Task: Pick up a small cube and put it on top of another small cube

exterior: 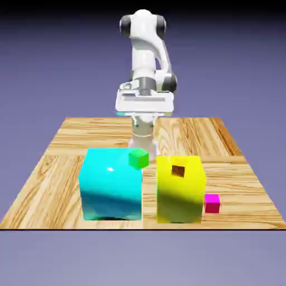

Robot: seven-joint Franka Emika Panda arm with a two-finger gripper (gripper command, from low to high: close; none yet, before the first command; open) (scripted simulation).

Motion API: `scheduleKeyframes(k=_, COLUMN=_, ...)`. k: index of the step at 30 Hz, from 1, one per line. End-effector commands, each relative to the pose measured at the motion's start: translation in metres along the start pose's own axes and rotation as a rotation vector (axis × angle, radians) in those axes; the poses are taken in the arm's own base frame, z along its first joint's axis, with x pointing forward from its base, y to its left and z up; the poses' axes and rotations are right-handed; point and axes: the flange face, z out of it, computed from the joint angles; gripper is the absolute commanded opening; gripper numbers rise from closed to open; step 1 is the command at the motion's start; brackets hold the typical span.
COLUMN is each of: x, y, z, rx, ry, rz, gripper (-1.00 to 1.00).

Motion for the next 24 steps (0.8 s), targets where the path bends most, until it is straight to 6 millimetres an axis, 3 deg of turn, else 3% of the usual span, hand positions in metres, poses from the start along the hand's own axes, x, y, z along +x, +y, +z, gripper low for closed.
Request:
scheduleKeyframes(k=1, x=0.01, y=0.015, z=0.004, rx=-0.044, ry=-0.018, rz=0.043, gripper=0.0)
scheduleKeyframes(k=6, x=0.051, y=0.106, z=0.019, rx=-0.263, ry=-0.119, rz=0.281, gripper=0.0)
scheduleKeyframes(k=12, x=0.057, y=0.248, z=0.026, rx=-0.523, ry=-0.305, rz=0.666, gripper=0.0)
scheduleKeyframes(k=17, x=0.03, y=0.352, z=0.007, rx=-0.659, ry=-0.479, rz=1.008, gripper=0.0)
scheduleKeyframes(k=24, x=-0.038, y=0.417, z=0.018, rx=-0.652, ry=-0.654, rz=1.337, gripper=0.0)
